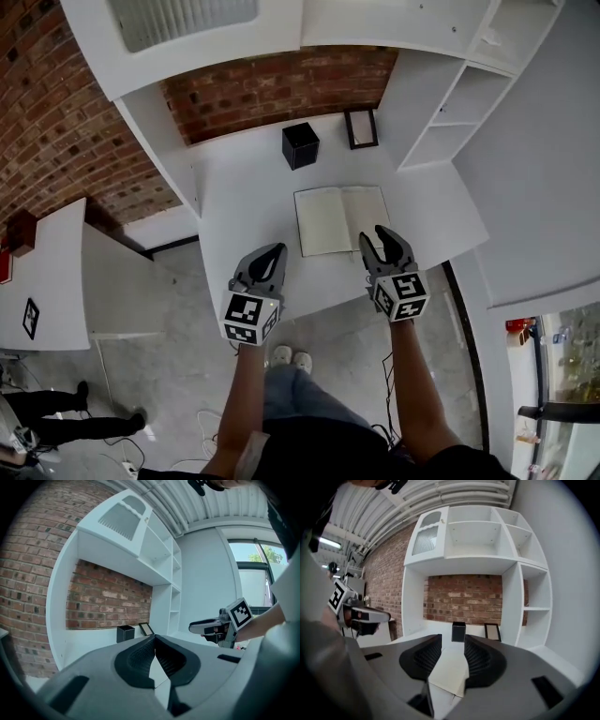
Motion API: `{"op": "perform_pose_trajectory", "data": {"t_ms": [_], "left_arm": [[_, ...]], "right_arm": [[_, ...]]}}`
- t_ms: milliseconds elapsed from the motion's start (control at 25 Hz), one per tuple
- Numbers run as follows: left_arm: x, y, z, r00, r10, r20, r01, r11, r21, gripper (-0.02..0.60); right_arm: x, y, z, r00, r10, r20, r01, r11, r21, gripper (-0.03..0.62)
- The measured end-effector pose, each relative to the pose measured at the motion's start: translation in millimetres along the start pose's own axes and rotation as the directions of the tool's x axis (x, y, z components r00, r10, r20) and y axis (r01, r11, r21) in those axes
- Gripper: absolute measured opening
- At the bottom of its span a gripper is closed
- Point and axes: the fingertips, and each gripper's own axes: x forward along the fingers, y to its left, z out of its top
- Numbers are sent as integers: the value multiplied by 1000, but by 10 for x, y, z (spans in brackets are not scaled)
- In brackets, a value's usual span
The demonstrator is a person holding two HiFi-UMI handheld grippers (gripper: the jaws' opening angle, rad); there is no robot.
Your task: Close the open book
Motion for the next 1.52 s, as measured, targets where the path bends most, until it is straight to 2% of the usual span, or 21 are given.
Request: {"op": "perform_pose_trajectory", "data": {"t_ms": [120,240,360,520,760,880,1120,1200,1360,1520], "left_arm": [[-32,52,-62,1000,7,-7,-7,1000,-13,8],[-88,114,-134,1000,18,-16,-19,1000,-24,8],[-152,159,-217,999,31,-25,-31,999,-33,8],[-226,194,-310,999,36,-38,-37,998,-41,8],[-255,167,-458,998,29,-63,-32,998,-51,9],[-267,149,-547,996,25,-81,-29,998,-55,8],[-310,186,-683,994,36,-106,-43,997,-64,8],[-315,200,-707,993,40,-111,-47,997,-67,9],[-331,219,-743,992,48,-120,-56,996,-65,8],[-347,268,-759,990,59,-125,-67,996,-65,8]], "right_arm": [[170,58,-142,993,55,-108,-71,986,-154,130],[308,193,-341,972,93,-216,-161,932,-326,130],[387,343,-600,936,125,-328,-277,838,-470,130],[449,489,-887,890,136,-434,-391,715,-579,130],[575,556,-1288,836,80,-543,-500,520,-693,130],[630,541,-1453,822,45,-568,-524,451,-722,130],[668,581,-1696,790,23,-613,-581,348,-736,130],[685,582,-1754,782,15,-623,-593,324,-737,130],[739,569,-1782,782,-2,-624,-596,295,-747,130],[783,544,-1818,780,-23,-626,-596,281,-752,130]]}}
